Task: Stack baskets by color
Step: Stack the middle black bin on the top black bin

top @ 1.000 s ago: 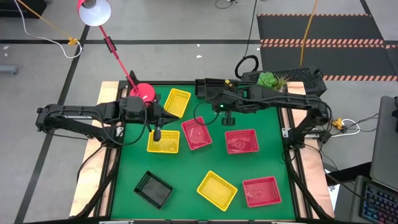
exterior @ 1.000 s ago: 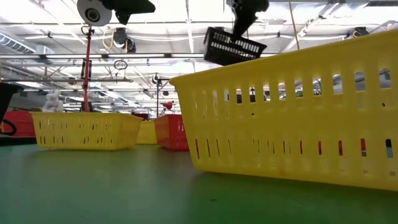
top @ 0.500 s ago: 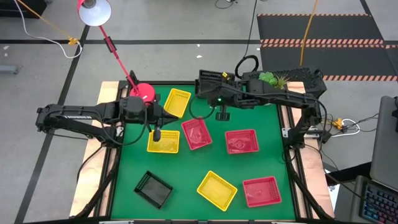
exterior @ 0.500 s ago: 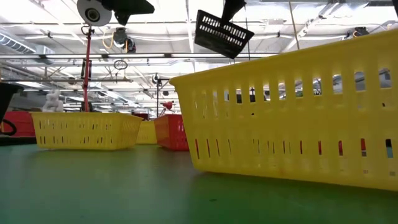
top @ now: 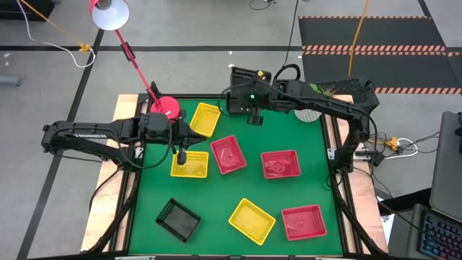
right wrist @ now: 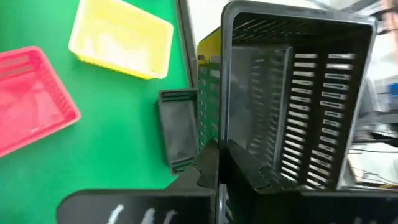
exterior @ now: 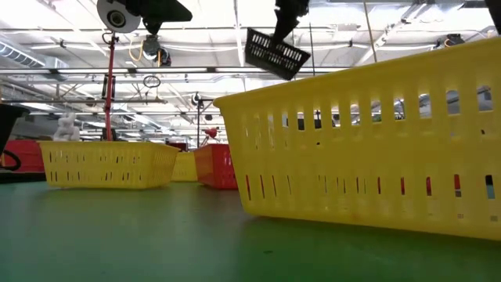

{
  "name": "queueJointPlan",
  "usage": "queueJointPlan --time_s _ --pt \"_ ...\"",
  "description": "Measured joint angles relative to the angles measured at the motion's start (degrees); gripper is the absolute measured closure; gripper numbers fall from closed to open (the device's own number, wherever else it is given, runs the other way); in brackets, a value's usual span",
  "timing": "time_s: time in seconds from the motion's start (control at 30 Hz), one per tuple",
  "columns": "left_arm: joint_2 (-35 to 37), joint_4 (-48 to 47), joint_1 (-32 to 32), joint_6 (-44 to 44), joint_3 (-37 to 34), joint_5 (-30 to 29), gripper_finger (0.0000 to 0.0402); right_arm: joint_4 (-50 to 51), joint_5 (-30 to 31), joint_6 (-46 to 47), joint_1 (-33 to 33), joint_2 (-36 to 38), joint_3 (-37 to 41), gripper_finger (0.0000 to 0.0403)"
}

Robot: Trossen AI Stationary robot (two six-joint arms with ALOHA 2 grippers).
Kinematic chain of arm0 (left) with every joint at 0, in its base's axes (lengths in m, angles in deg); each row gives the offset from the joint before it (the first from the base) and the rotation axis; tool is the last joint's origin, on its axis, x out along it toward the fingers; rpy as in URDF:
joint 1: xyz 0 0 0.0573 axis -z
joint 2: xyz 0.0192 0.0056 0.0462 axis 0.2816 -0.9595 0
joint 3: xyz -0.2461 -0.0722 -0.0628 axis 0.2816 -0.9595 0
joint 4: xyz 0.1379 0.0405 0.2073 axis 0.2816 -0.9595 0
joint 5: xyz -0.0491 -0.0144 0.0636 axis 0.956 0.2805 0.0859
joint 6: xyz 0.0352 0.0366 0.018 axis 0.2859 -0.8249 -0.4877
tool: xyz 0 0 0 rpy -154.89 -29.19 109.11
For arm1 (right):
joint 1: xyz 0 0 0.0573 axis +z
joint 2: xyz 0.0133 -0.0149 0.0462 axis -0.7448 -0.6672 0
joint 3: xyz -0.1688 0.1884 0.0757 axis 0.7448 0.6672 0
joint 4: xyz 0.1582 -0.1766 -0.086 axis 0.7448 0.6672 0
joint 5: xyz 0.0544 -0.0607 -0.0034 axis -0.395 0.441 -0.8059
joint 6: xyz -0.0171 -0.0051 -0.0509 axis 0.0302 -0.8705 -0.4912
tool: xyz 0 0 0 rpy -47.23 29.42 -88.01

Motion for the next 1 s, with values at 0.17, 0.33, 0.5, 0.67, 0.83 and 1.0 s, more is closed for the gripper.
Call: queueJointPlan --time_s 0.17,0.33,0.5,0.67,0.83,1.0 --pt "0.0 -0.1 0.0 0.0 0.0 0.0 0.0376 -2.5 -1.1 -3.2 -2.7 -3.4 0.0 0.04" --pt "0.0 -0.3 0.0 0.5 0.0 0.0 0.0376 -5.0 -4.1 -6.3 -5.6 -6.7 0.0 0.0399" --pt "0.0 -0.4 0.0 1.6 0.0 0.0 0.0376 -7.0 -5.8 -8.1 -8.5 -10.1 0.0 0.0399" --pt "0.0 -0.4 0.0 1.4 0.0 0.0 0.0376 -7.7 -7.0 -9.0 -10.8 -12.7 0.0 0.0399" --pt "0.0 -0.9 0.0 1.3 0.0 0.0 0.0376 -8.7 -10.0 -9.1 -11.9 -14.8 0.0 0.0399" --pt "0.0 -1.9 0.0 1.3 0.0 0.0 0.0376 -8.7 -10.2 -9.0 -12.3 -16.4 0.0 0.0399"
